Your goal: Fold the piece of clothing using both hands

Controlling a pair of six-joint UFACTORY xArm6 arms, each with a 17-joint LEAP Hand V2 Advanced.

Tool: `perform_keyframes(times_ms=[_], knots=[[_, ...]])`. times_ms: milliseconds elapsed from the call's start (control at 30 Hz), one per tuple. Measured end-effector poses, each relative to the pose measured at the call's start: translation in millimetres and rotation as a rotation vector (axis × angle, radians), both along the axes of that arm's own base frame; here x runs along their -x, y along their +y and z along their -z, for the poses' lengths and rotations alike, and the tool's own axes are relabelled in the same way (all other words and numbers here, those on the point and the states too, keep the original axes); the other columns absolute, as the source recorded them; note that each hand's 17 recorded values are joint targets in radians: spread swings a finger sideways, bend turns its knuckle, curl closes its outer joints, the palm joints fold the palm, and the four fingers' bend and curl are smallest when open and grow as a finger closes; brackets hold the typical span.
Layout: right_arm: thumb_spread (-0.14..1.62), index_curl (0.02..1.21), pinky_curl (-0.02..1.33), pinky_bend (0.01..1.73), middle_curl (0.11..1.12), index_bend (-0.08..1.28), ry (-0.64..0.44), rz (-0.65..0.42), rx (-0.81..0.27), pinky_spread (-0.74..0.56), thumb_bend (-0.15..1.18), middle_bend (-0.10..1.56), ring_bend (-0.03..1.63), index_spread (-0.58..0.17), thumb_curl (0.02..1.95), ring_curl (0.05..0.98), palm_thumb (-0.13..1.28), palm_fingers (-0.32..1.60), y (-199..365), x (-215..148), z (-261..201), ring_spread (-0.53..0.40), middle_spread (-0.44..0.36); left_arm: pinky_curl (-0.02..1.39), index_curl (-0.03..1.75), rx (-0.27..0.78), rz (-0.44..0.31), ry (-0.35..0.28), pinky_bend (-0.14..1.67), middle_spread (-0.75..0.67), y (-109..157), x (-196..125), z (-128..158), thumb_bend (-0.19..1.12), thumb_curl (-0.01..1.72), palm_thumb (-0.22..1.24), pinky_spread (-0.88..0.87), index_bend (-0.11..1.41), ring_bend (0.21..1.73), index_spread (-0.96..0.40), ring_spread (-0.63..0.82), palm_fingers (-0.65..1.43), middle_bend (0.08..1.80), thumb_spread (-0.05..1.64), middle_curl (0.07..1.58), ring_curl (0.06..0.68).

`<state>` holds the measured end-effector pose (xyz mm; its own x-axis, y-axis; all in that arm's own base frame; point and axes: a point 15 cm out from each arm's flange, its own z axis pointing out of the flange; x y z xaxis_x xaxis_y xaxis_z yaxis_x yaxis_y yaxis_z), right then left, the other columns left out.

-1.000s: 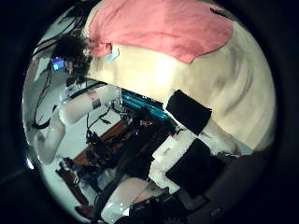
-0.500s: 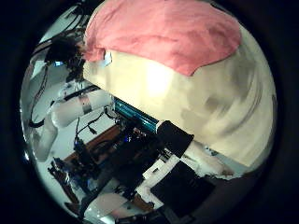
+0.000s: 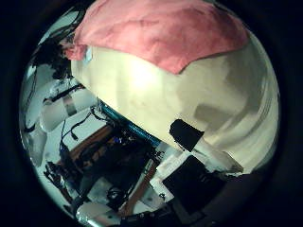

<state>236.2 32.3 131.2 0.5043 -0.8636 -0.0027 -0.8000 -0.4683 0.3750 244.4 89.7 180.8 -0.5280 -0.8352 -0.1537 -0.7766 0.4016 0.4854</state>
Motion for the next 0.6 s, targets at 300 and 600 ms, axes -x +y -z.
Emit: perform_keyframes(times_ms=[300,600], knots=[[0.89,0.29,0.34,0.45,0.47,0.16,-0.030,-0.013,0.046,-0.21,-0.01,0.40,0.63,-0.225,0.39,0.369,0.80,0.63,-4,-1,14,-0.194,-0.122,0.54,0.96,0.002,-0.004,0.010,0.81,-0.51,-1,-2,-12,-0.01,0.26,0.61,-0.77,0.23,0.98,-0.71,-0.56,1.12,1.09,1.19,0.62,0.482],[0.92,0.45,0.54,0.93,0.67,0.49,-0.147,0.076,0.037,-0.46,-0.02,0.70,0.94,-0.396,0.39,0.538,0.87,1.30,-6,-29,8,-0.317,-0.243,0.55,0.98,0.053,-0.026,0.048,0.80,-0.51,-7,-1,-29,-0.02,0.26,0.61,-0.78,0.21,0.98,-0.72,-0.56,1.12,1.08,1.19,0.62,0.485]])
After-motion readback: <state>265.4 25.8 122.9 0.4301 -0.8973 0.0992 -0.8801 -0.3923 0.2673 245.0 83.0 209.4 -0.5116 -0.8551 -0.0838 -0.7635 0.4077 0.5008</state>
